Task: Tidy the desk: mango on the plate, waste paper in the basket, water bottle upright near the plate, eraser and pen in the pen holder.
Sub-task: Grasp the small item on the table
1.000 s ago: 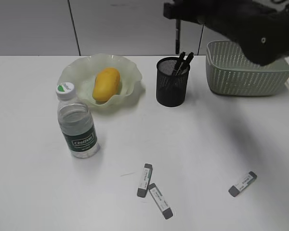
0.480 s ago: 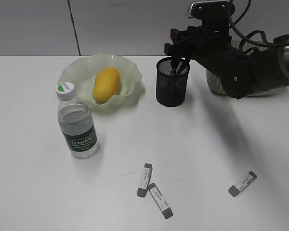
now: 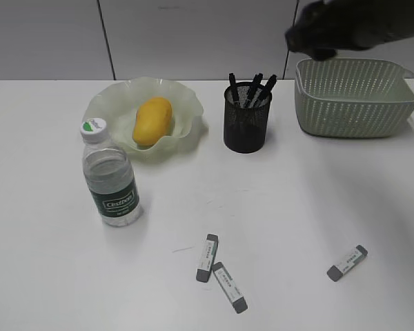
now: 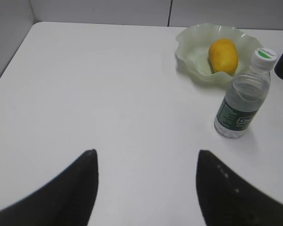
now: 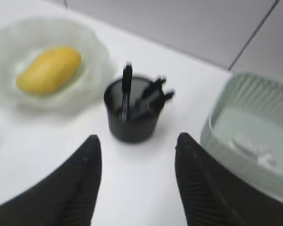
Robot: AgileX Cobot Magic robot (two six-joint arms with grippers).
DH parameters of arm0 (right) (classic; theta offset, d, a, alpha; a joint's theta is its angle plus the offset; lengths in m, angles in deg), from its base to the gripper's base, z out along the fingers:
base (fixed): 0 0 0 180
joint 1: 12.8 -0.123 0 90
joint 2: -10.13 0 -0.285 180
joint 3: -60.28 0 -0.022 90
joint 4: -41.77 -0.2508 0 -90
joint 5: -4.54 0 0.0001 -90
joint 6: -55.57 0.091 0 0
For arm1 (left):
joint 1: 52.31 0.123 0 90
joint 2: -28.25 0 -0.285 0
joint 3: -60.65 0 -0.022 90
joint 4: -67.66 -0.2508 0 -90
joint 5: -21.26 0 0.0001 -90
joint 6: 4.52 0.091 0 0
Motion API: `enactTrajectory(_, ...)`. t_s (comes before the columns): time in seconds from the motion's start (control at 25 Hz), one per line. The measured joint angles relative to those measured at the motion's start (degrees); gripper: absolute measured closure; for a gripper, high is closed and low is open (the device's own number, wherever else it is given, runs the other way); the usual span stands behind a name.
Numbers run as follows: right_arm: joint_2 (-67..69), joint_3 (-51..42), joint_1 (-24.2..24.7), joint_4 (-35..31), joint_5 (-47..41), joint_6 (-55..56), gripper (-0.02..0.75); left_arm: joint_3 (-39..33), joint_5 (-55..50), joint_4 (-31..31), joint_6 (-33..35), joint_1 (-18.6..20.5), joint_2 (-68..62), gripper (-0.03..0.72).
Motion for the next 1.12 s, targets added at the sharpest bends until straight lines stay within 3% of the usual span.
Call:
enactTrajectory(0.2,-17.31,-8.39,0.00,1.74,-26.42,1.62,0.350,0.00,0.00,-0.05,0.00,0.00,0.00,0.201)
enactTrajectory(0.48,-48.32,-23.86,0.00,2.19,-41.84,4.50,0.353,0.00,0.06,0.83,0.02,0.00,-0.11,0.203)
enactTrajectory(0.6,-60.90,-27.16,0.00,2.19,-45.19,4.55,0.353,0.63,1.33,3.80,3.13,0.00,-2.73,0.208)
enactTrajectory(0.76,-74.78,-29.57,0.00,2.21,-46.11,4.66,0.354,2.85,6.36,16.63,16.58,0.00,-13.47,0.221)
enactTrajectory(1.0,-83.94,-32.19,0.00,2.16,-44.06,6.12,0.354,8.94,15.24,38.94,37.62,-0.52,-35.85,0.330)
enactTrajectory(1.12,-83.94,-32.47,0.00,2.26,-43.42,7.07,0.354,15.11,17.14,44.14,43.40,-3.20,-45.55,0.342)
